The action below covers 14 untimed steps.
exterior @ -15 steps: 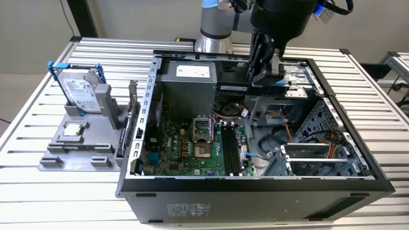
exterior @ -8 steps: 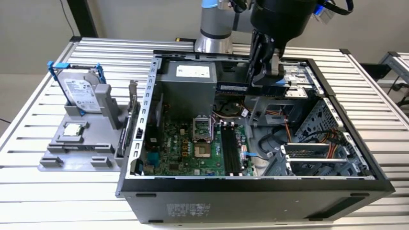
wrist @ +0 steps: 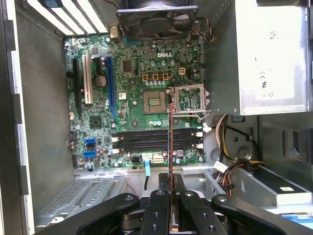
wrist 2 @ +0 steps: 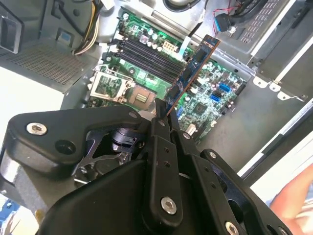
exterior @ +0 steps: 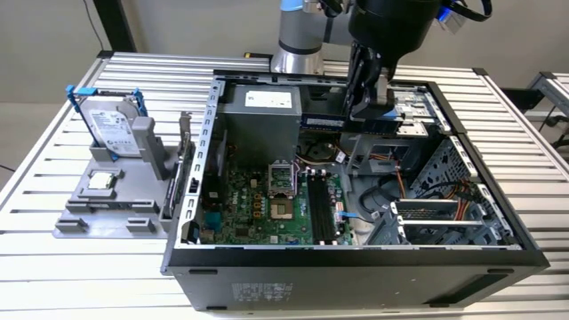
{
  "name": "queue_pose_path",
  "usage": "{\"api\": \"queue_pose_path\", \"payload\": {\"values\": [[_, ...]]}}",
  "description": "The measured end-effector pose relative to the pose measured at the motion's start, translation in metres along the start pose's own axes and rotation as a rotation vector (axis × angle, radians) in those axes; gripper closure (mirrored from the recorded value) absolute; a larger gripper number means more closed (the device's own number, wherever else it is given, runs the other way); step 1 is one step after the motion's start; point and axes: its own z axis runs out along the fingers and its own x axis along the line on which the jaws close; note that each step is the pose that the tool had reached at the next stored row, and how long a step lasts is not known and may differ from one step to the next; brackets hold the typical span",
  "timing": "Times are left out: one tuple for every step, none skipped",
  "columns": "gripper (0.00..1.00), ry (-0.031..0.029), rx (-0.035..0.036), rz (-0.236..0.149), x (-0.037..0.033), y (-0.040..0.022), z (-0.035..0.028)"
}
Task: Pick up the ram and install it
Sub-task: 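Insert the ram into the slot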
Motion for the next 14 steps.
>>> {"api": "queue_pose_path", "payload": {"values": [[1.00, -0.0001, 0.0000, 0.003, 0.0000, 0.0000, 0.0000], [1.00, -0.0001, 0.0000, 0.007, 0.0000, 0.0000, 0.0000], [1.00, -0.0002, 0.0000, 0.011, 0.0000, 0.0000, 0.0000], [1.00, -0.0003, 0.0000, 0.018, 0.0000, 0.0000, 0.0000], [1.00, -0.0006, 0.0001, 0.027, 0.0000, 0.0001, 0.0000], [1.00, -0.0007, 0.0001, 0.035, 0.0000, 0.0001, 0.0000], [1.00, -0.0009, 0.0002, 0.044, 0.0000, 0.0001, 0.0000], [1.00, -0.0011, 0.0002, 0.053, 0.0000, 0.0001, 0.0000], [1.00, -0.0012, 0.0002, 0.061, 0.0000, 0.0001, 0.0000], [1.00, -0.0013, 0.0002, 0.068, 0.0000, 0.0001, 0.0000], [1.00, -0.0014, 0.0002, 0.073, 0.0000, 0.0001, 0.0000], [1.00, -0.0016, 0.0003, 0.078, 0.0000, 0.0001, 0.0000], [1.00, -0.0017, 0.0003, 0.084, 0.0000, 0.0001, 0.0000], [1.00, -0.0018, 0.0003, 0.090, 0.0000, 0.0001, 0.0000]]}}
